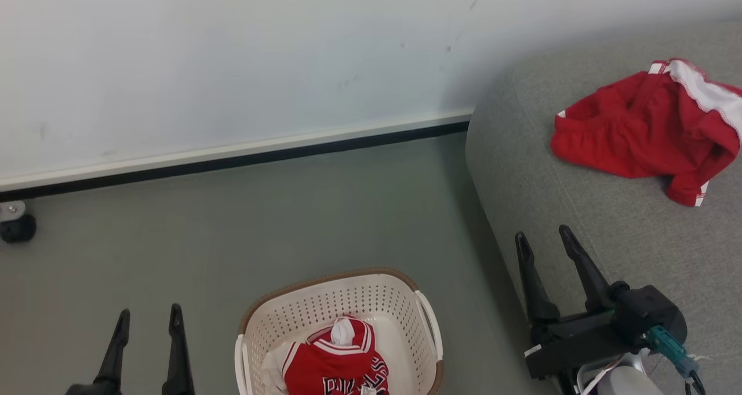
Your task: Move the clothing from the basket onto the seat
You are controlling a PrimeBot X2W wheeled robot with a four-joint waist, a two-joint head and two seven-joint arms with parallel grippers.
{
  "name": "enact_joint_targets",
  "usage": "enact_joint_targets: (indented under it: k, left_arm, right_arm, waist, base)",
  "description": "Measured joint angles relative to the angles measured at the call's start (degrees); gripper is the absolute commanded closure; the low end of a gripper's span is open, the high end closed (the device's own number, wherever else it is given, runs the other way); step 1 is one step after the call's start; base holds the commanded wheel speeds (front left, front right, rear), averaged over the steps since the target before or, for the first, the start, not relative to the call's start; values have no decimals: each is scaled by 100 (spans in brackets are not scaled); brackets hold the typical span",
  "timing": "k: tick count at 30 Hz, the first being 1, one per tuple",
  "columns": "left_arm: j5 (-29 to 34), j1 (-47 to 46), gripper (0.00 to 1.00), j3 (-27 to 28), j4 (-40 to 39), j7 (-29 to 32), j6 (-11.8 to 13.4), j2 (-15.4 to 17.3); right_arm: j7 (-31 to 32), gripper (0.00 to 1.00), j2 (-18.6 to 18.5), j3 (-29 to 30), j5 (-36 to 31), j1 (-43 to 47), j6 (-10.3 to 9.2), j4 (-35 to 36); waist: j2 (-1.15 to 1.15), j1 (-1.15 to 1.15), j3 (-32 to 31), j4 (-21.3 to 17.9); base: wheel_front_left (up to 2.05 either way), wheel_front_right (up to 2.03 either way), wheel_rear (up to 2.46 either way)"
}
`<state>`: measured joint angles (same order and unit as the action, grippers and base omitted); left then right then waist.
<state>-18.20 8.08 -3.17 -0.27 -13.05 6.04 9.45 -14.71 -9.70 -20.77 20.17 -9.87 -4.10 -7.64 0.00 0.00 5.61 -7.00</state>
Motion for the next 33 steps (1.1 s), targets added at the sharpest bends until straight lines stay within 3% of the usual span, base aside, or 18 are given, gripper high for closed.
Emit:
enact_joint_targets:
  k: [15, 23, 33]
  left_arm:
    - [402, -1204, 0, -743, 568, 552, -263, 69]
    - [602, -1930, 0, -1185, 1268, 875, -456, -60]
    - [891, -2508, 0, -1443, 2156, 1159, -514, -110]
  right_arm:
    - [-1, 0, 4, 225, -115, -819, -53, 358]
    - [-1, 0, 27, 417, -156, -1292, -103, 522]
    - [-1, 0, 135, 588, -215, -2043, -152, 769]
  waist:
    - [0, 1, 1098, -148]
    - [1, 1, 1765, -299]
    - [1, 2, 2609, -528]
  base:
    - [0, 0, 0]
    - [0, 0, 0]
    - [0, 0, 0]
